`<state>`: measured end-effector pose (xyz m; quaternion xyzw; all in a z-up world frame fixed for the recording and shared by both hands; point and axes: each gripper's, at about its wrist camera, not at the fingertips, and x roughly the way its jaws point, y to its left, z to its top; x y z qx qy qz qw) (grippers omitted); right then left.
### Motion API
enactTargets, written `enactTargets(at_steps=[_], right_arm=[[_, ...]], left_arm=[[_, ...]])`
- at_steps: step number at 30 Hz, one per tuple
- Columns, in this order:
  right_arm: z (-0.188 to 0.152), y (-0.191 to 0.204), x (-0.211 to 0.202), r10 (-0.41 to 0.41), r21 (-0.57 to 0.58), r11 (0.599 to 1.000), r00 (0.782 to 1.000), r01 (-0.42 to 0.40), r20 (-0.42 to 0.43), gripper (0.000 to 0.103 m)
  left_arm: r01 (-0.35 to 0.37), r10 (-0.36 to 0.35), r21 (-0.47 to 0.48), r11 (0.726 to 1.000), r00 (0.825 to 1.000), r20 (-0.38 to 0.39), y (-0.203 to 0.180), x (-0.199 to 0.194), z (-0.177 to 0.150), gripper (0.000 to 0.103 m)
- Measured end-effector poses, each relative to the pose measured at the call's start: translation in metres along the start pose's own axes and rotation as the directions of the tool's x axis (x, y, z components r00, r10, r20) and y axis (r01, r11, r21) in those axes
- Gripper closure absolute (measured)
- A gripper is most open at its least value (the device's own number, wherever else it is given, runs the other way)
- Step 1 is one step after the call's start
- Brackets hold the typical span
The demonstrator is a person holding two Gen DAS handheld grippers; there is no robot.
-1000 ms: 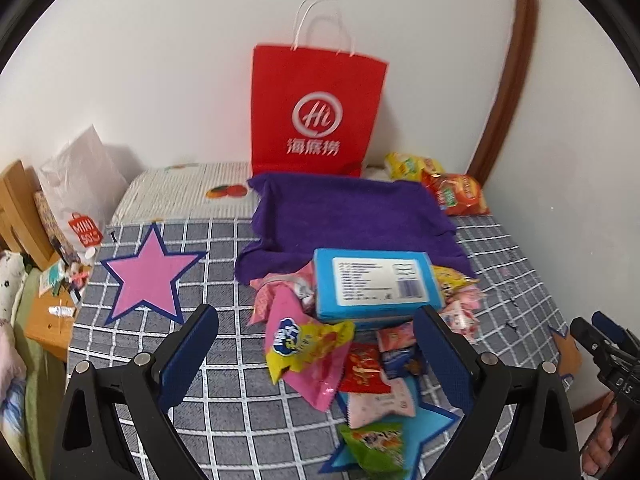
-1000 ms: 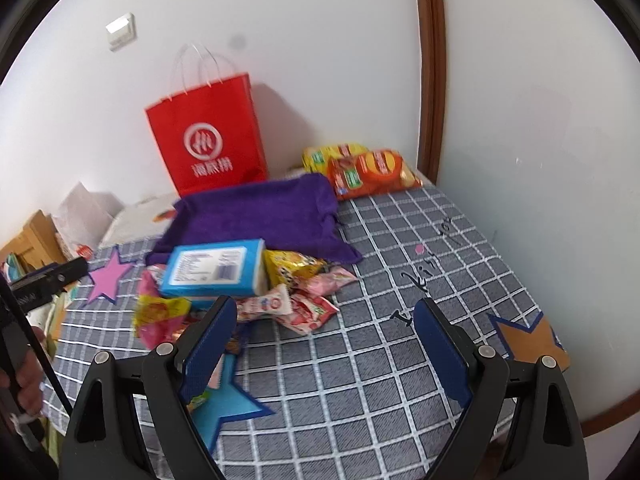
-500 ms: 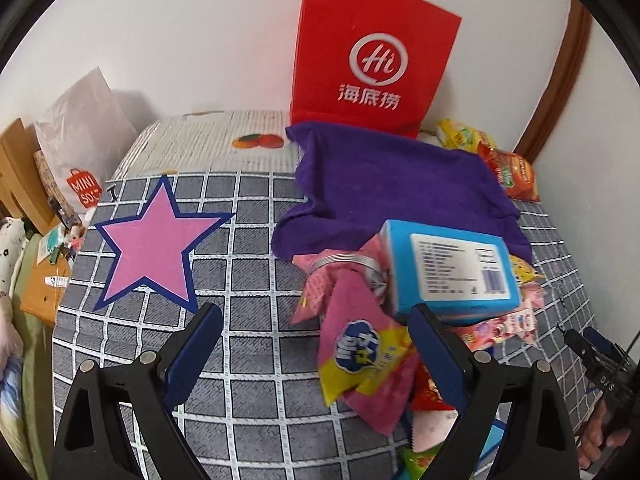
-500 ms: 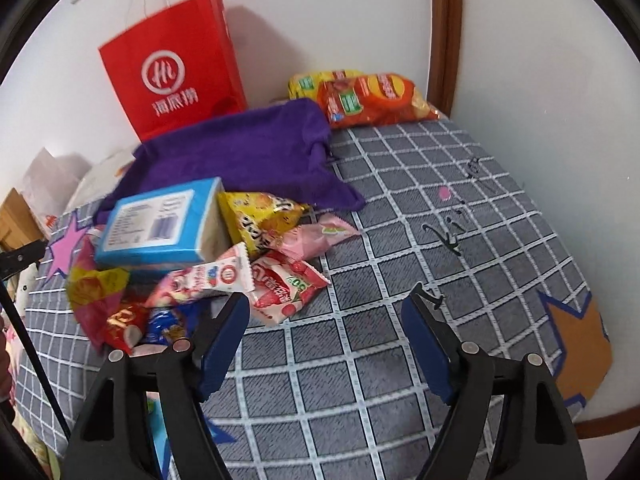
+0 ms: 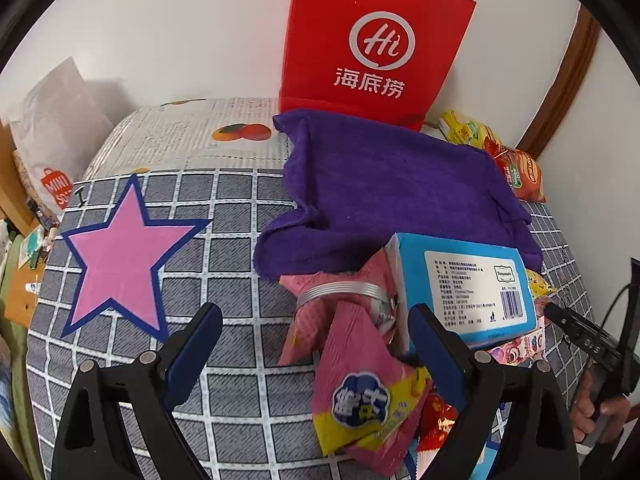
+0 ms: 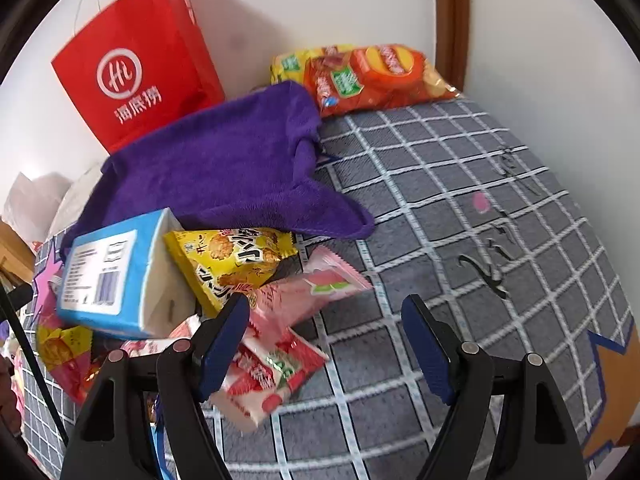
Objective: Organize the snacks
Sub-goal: 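Reach the right tool to a pink peach candy while the left tool reaches a pink wrapped snack, then grasp the pink peach candy with the right tool while the left tool grasps the pink wrapped snack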
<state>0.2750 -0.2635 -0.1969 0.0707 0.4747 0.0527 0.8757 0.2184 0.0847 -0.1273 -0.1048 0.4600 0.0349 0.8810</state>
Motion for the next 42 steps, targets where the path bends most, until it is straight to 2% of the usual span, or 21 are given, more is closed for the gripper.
enactTargets(at_steps=[3,5,7,10,16,21,28,31,37,42], right_arm=[[0.005,0.003,0.016,0.017,0.003,1.0,0.999,-0.017,-0.032,0.024],[0.006,0.004,0.025,0.032,0.005,0.999,0.998,-0.032,-0.049,0.034],[0.007,0.002,0.031,0.053,0.01,0.999,0.997,-0.053,-0.063,0.056],[0.007,-0.001,0.028,0.065,0.006,0.998,0.997,-0.065,-0.047,0.059],[0.002,-0.019,0.001,0.078,0.03,0.997,0.997,-0.078,-0.022,0.059],[-0.014,-0.035,-0.019,0.1,0.049,0.994,0.994,-0.098,-0.049,0.058],[-0.035,-0.038,-0.006,0.081,0.054,0.996,0.99,-0.075,-0.115,0.058],[-0.037,-0.034,-0.004,0.062,0.036,0.998,0.992,-0.058,-0.114,0.057],[-0.034,-0.035,-0.009,0.038,0.049,0.998,0.992,-0.032,-0.122,0.042],[-0.031,-0.046,-0.013,0.03,0.099,0.995,0.994,-0.019,-0.107,0.039]], left_arm=[[0.004,-0.004,0.004,1.0,1.0,-0.007,-0.001,0.005,0.001,0.01],[0.007,-0.007,0.002,1.0,1.0,-0.012,0.0,0.007,0.001,0.01],[0.008,-0.008,0.001,1.0,1.0,-0.016,0.0,0.009,0.0,0.01],[0.01,-0.01,0.001,1.0,1.0,-0.019,0.001,0.009,-0.001,0.01],[0.008,-0.008,0.003,1.0,1.0,-0.02,0.002,0.006,-0.003,0.01],[0.003,-0.003,0.002,1.0,1.0,-0.017,0.006,0.0,-0.006,0.01],[0.019,-0.019,0.009,1.0,1.0,-0.02,0.008,-0.007,-0.017,0.01],[0.012,-0.012,0.003,1.0,1.0,-0.026,0.01,-0.005,-0.019,0.01],[0.018,-0.019,-0.009,1.0,0.999,-0.051,0.01,0.011,-0.012,0.01],[0.023,-0.023,-0.004,1.0,0.997,-0.07,0.01,0.027,-0.001,0.01]])
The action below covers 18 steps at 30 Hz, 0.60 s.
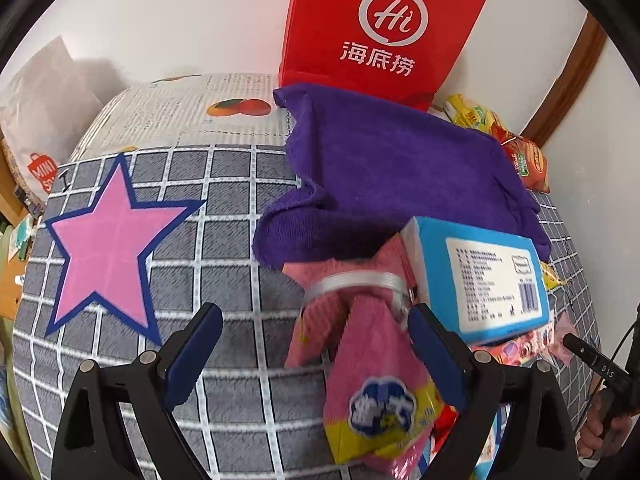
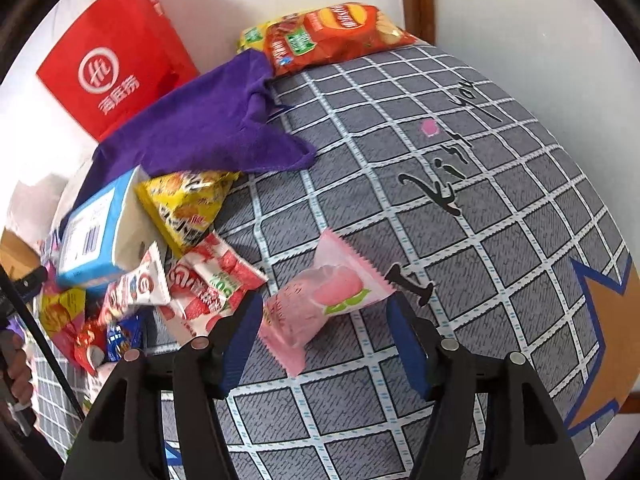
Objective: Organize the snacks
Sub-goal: 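Grasp the pink peach candy with the right tool while the left tool grasps the pink wrapped snack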
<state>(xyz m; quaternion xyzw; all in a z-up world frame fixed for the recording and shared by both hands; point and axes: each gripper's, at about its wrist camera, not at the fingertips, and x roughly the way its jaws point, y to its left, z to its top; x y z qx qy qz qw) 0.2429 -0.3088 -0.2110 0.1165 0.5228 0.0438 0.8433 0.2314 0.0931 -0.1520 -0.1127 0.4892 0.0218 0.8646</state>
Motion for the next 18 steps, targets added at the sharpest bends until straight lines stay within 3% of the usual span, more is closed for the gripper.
enactTargets(at_steps=[9,11,14,16,18], right_arm=[[0.008,0.007,0.017,-0.028,-0.005,1.0,1.0,0.028,-0.014,0.039],[0.01,0.01,0.02,-0.037,-0.016,0.999,0.999,0.037,-0.013,0.039],[0.012,0.012,0.023,-0.039,-0.018,0.999,0.999,0.038,-0.01,0.04],[0.013,0.013,0.023,-0.047,-0.022,0.999,0.999,0.047,-0.004,0.062],[0.013,0.014,0.023,-0.055,-0.028,0.998,0.998,0.055,-0.009,0.064]], left_arm=[[0.036,-0.033,0.052,0.998,0.997,-0.063,-0.013,0.032,0.013,0.01],[0.016,-0.013,0.061,0.998,0.998,-0.06,-0.015,0.036,0.013,0.01],[0.043,-0.04,0.046,0.998,0.997,-0.066,-0.012,0.038,0.015,0.023],[0.08,-0.076,0.048,0.996,0.994,-0.078,-0.011,0.038,0.014,0.039],[0.083,-0.079,0.06,0.995,0.994,-0.072,-0.012,0.036,0.012,0.045]])
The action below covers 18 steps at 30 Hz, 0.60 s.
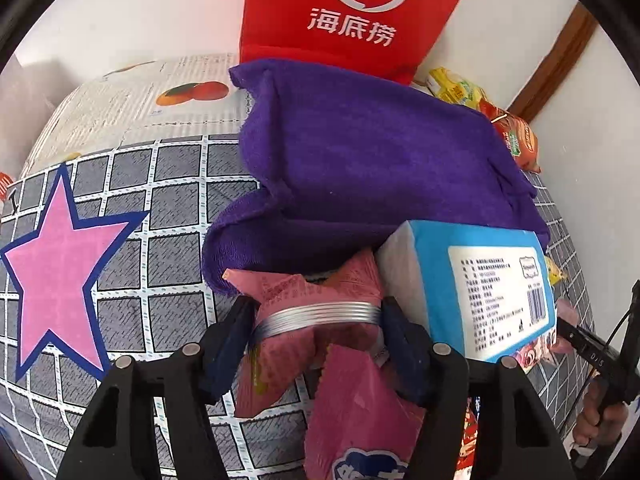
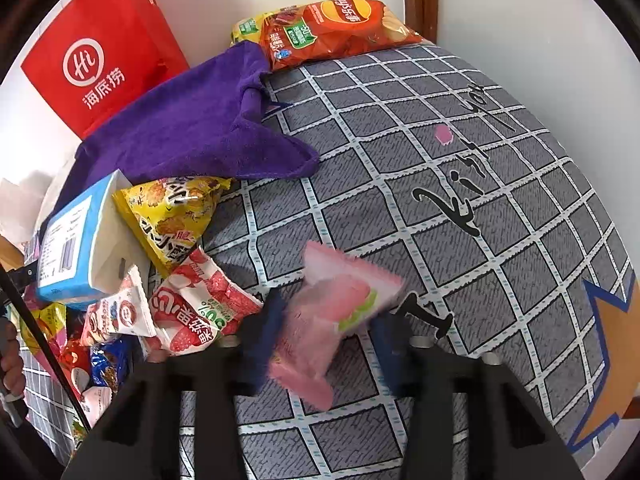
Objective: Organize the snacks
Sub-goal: 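Grasp the pink peach candy with the right tool while the left tool grasps the pink wrapped snack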
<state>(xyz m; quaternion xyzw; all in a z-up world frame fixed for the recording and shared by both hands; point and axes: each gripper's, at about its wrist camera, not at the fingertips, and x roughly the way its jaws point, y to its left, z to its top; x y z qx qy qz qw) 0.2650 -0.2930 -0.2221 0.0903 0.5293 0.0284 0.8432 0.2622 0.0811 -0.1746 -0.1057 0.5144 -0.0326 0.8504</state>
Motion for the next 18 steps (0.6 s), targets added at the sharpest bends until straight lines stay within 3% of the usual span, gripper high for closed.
enactTargets(at_steps=[4,18], right_arm=[[-0.003,0.003,-0.012,-0.007,-0.031,0.999,1.0,0.007,0.019,0.072],[-0.005,0.023,-0.089,0.057,-0.062,0.997,0.987,-0.048,0.148,0.072]], left_arm=[[0.009,-0.009,-0.01,1.0,0.999,0.036,-0.001,-0.01,-0.003,0.049],[0.007,-0.001,-0.033,0.999,0.983,0.183,0.008,-0.097,-0.008,0.05]])
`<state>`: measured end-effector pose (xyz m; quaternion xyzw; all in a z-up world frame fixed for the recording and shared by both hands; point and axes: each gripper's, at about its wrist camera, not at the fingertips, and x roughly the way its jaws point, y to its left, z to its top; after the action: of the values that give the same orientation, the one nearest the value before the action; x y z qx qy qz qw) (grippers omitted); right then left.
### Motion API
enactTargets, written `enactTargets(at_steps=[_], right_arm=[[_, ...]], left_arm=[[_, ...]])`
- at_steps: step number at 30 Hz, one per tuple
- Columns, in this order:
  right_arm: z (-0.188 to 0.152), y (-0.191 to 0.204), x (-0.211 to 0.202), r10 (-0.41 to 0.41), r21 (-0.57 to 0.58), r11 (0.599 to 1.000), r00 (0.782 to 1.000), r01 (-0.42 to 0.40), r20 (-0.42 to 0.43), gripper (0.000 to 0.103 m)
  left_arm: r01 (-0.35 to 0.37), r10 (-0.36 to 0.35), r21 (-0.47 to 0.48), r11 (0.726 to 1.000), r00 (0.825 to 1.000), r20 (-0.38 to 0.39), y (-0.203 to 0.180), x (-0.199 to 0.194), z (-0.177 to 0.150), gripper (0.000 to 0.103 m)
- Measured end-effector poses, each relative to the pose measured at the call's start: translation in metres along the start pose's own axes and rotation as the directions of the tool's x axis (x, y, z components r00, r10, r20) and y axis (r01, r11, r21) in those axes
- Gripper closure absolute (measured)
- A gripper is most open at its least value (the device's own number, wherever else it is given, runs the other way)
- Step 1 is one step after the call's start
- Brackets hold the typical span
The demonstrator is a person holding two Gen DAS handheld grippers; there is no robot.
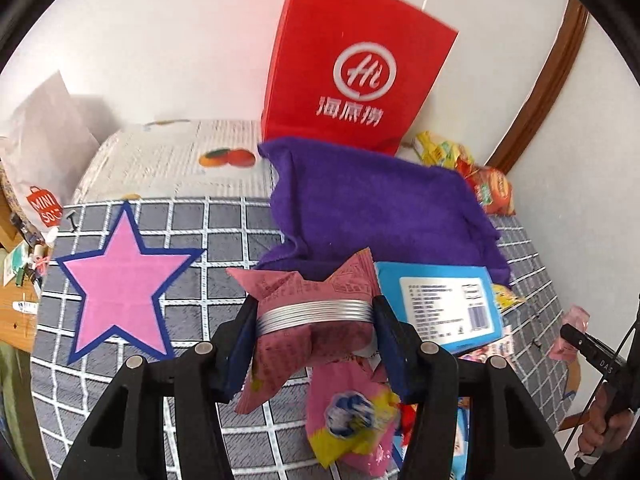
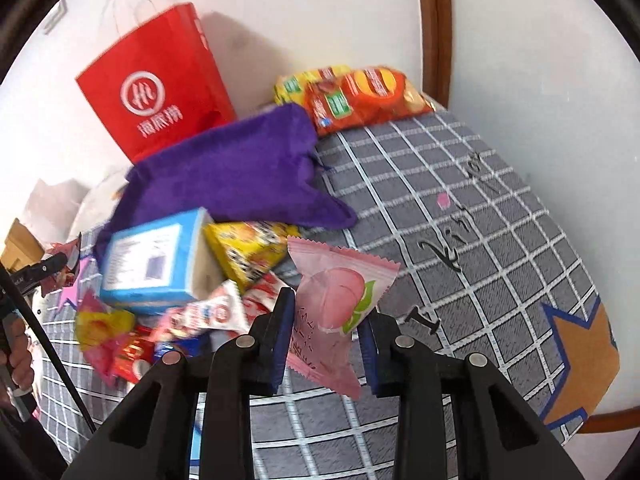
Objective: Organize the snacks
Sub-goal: 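Grasp the pink peach candy with the right tool while the left tool grasps the pink wrapped snack, then carry both snacks onto the purple towel and open both tools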
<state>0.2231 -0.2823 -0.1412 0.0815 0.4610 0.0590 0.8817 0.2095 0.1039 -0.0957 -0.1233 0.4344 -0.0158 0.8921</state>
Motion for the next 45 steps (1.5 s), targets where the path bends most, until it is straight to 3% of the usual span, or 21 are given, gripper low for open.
enactTargets(at_steps=[12,21,33,45], right_arm=[[0.022,0.041,-0.051,0.019,-0.038,0.999,0.994,-0.015,0.104,0.072],[0.042,0.063,-0.059,0.063,-0.069,0.996,0.989,-0.054,0.133,0.072],[0.08,0.099,-0.031,0.113,-0.157,0.983,0.986,-0.093,0.124,0.072],[0.128,0.101,0.023,0.118,-0.198,0.976,0.987,-0.095,0.106,0.072]], left_arm=[[0.06,-0.061,0.027,0.998,0.996,0.062,-0.013,-0.033,0.006,0.05],[0.11,-0.114,0.05,0.993,0.991,0.076,-0.029,-0.035,0.026,0.05],[0.096,-0.101,0.077,0.992,0.992,0.07,-0.041,-0.011,0.051,0.05],[0.045,-0.053,0.125,0.991,0.997,0.06,-0.054,0.03,0.091,0.05]])
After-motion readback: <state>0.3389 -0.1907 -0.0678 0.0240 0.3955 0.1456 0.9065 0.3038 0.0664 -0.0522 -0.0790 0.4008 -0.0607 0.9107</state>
